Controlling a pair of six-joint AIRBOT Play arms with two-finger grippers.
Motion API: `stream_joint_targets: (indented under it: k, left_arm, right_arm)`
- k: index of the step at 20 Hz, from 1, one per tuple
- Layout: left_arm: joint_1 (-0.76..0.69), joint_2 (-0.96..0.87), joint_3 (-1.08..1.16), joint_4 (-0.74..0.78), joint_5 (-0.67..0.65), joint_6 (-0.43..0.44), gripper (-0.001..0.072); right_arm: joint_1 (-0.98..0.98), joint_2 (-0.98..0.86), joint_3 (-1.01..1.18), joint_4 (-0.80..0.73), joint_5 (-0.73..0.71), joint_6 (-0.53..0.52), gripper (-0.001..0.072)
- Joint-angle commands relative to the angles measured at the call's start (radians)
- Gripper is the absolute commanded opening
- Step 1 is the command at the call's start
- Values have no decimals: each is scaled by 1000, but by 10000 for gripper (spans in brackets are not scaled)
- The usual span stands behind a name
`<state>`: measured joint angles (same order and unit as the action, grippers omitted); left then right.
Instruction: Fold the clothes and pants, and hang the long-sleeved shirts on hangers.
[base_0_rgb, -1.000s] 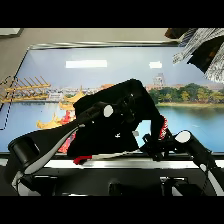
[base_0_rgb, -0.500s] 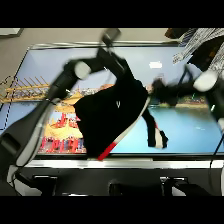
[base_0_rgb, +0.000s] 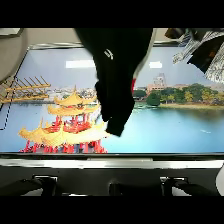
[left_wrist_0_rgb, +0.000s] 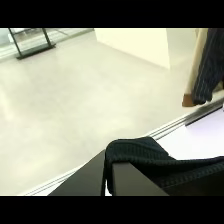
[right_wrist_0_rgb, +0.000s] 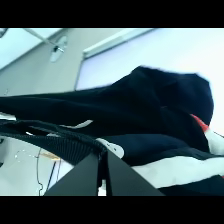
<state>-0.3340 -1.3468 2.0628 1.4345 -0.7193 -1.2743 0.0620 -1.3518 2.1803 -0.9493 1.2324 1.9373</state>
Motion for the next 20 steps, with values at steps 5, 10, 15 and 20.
stream_joint_targets:
  k: [5,10,15,20]
  left_arm:
    - [21,181,-12,10,-486,-447,25]
    - [18,181,-327,-108,-653,-597,24]
    - [-31,181,-814,-267,-550,-612,24]
    - [-75,183,-1123,-291,-424,-649,25]
  right_arm:
    - [0,82,-31,22,108,-71,29]
    - [303,80,-358,-530,270,-64,29]
    - [547,82,-728,-755,168,175,29]
    - [715,82,-928,-768,21,433,29]
